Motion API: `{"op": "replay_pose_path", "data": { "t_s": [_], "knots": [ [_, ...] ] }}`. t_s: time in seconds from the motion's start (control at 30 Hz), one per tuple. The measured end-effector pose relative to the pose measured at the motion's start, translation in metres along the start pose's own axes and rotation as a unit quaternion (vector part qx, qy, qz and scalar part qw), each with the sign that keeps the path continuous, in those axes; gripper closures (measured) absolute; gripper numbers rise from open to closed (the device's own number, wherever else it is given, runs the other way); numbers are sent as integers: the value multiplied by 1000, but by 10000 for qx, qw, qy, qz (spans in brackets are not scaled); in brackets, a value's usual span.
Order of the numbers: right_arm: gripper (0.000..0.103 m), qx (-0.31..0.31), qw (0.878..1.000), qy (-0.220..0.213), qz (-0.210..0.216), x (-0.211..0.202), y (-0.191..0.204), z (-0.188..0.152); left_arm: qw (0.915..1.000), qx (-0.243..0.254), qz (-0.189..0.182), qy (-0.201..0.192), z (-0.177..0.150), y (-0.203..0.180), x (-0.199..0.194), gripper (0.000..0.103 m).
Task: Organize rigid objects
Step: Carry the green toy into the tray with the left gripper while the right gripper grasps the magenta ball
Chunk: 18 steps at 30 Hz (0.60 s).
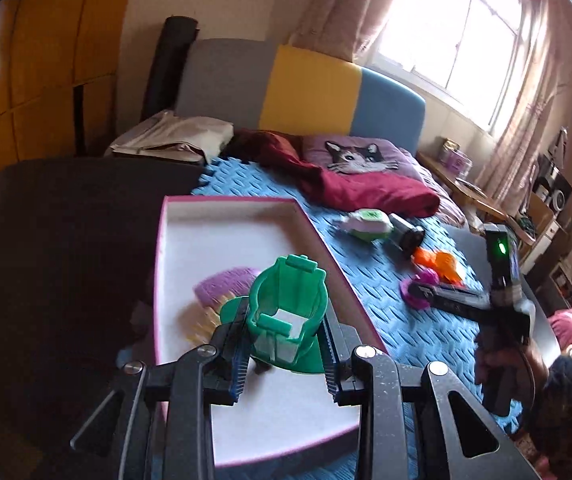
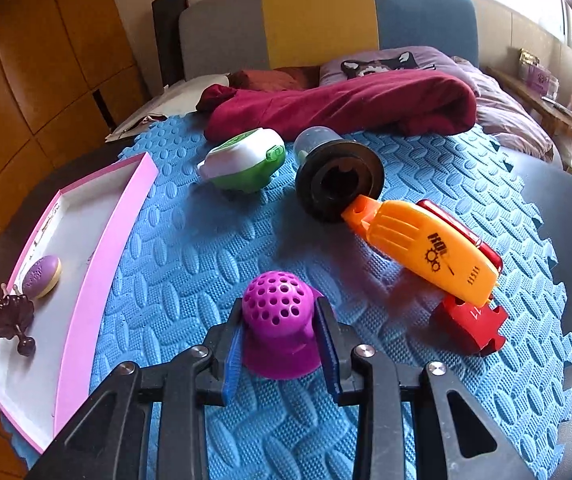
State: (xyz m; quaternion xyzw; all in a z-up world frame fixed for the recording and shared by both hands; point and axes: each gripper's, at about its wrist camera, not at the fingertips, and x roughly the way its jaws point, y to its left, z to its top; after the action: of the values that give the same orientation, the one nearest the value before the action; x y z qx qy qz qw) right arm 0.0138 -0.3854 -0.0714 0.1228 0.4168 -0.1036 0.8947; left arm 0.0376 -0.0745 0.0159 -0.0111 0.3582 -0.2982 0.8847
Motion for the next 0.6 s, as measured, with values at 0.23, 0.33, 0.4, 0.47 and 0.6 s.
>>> {"op": "replay_pose_path", "data": {
  "t_s": [0.23, 0.33, 0.4, 0.47, 0.6],
  "knots": [
    [70, -264, 9989, -148, -365, 2, 10, -4, 9989, 82, 463, 65, 41, 27, 32, 72],
    [70, -288, 9987, -157, -400, 2, 11, -4, 9978, 207, 622, 96, 57, 33, 53, 72],
    [70, -308, 9985, -162, -425, 2, 12, -5, 9967, 266, 754, 149, 66, 36, 71, 72],
    [70, -313, 9984, -165, -432, 3, 12, -5, 9965, 292, 738, 279, 72, 38, 89, 72],
    [70, -321, 9984, -166, -440, 3, 12, -5, 9948, 370, 845, 441, 80, 42, 121, 72]
  ]
}}
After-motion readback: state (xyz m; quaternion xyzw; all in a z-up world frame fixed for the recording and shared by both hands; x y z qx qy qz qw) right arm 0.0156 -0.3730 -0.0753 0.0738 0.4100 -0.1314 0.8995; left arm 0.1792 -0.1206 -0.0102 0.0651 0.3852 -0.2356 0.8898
